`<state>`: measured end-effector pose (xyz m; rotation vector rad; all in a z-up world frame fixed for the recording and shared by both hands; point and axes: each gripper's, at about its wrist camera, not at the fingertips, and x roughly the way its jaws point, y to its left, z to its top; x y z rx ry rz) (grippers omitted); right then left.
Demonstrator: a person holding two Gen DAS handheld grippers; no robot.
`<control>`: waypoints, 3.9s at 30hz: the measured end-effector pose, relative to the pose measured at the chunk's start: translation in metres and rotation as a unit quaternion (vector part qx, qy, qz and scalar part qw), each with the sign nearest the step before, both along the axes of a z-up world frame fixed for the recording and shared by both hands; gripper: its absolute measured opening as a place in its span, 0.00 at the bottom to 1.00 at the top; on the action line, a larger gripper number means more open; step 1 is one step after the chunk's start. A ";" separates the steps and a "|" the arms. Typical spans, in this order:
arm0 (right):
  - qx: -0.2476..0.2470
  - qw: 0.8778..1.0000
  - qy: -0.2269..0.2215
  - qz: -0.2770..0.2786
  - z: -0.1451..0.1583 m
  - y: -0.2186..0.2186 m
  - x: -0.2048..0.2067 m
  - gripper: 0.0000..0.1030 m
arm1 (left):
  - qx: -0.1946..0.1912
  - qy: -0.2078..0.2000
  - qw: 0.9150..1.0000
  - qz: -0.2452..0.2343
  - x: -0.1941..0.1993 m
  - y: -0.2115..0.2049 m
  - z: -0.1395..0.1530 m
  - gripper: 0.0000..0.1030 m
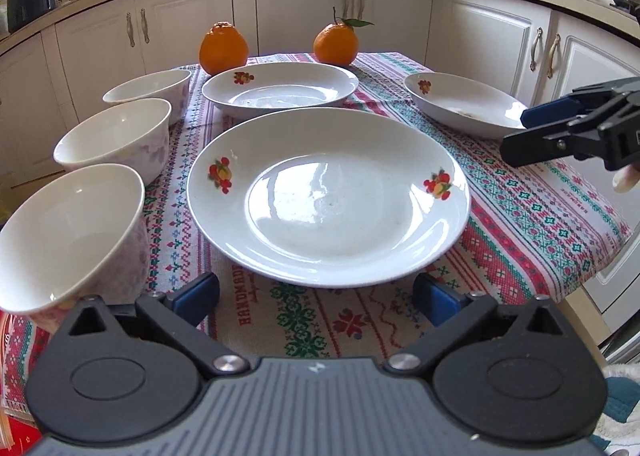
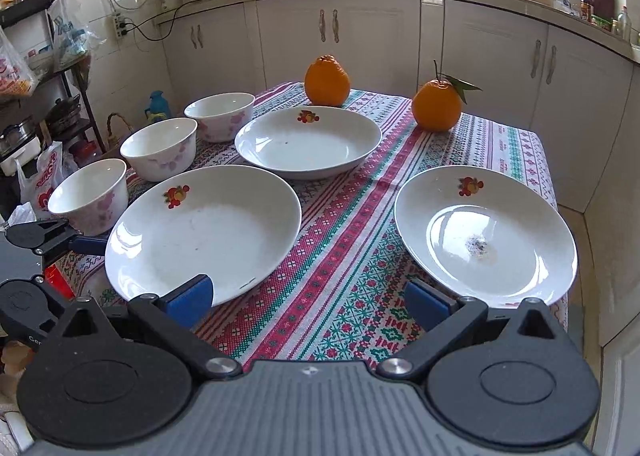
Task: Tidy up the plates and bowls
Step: 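Move the right tool to another white plate and grasp its rim, then lift the white plate with the right tool, then carry the plate with the right tool and lower it onto another plate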
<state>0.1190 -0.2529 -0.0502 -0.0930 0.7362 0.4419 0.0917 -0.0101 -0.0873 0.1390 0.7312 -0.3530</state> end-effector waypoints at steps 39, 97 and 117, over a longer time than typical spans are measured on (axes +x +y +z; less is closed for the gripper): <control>0.051 0.962 0.154 0.221 -0.039 0.070 0.149 0.91 | -0.001 -0.015 1.000 -0.004 0.000 -0.002 -0.001 1.00; 0.056 0.969 0.121 0.206 -0.001 0.026 0.152 0.80 | 0.027 -0.030 0.995 -0.094 0.018 -0.029 0.035 0.78; 0.043 0.988 0.096 0.111 0.004 -0.075 0.158 0.80 | 0.018 -0.030 0.983 -0.178 0.072 -0.111 0.041 0.78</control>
